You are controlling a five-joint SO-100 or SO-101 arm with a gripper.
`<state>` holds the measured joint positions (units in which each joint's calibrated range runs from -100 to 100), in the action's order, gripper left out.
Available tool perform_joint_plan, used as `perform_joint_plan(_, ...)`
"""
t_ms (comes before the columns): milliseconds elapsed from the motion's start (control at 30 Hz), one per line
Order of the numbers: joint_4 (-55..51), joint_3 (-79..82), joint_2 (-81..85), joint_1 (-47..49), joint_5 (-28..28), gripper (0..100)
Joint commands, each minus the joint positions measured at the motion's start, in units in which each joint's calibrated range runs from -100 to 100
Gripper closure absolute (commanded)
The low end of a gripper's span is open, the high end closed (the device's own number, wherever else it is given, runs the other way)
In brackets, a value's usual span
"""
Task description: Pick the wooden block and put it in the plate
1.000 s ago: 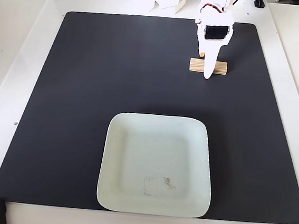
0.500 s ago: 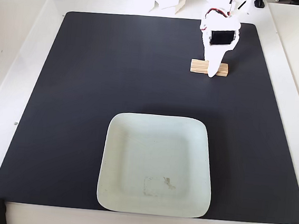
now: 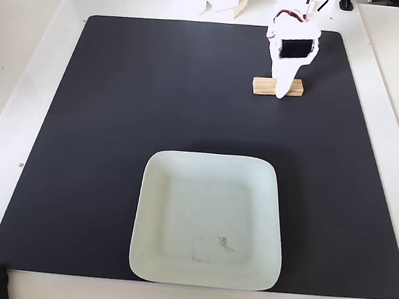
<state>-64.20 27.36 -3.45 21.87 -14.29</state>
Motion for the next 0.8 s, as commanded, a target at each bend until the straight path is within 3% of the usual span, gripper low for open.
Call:
perform_joint_plan(0, -3.36, -0.50, 10.06, 0.30, 0.57, 99)
perform_joint_plan(233, -6.55, 1.20, 25.82, -8.10, 13.87, 99)
perform_joint_plan(433, -5.13, 1.29, 31.16, -23.78, 33.03, 99)
perform_joint_plan(567, 8.12, 1.65, 25.39, -30.50, 43.07, 99)
perform_joint_plan(767, 34.90, -4.28, 8.53, -32.74, 50.55, 99)
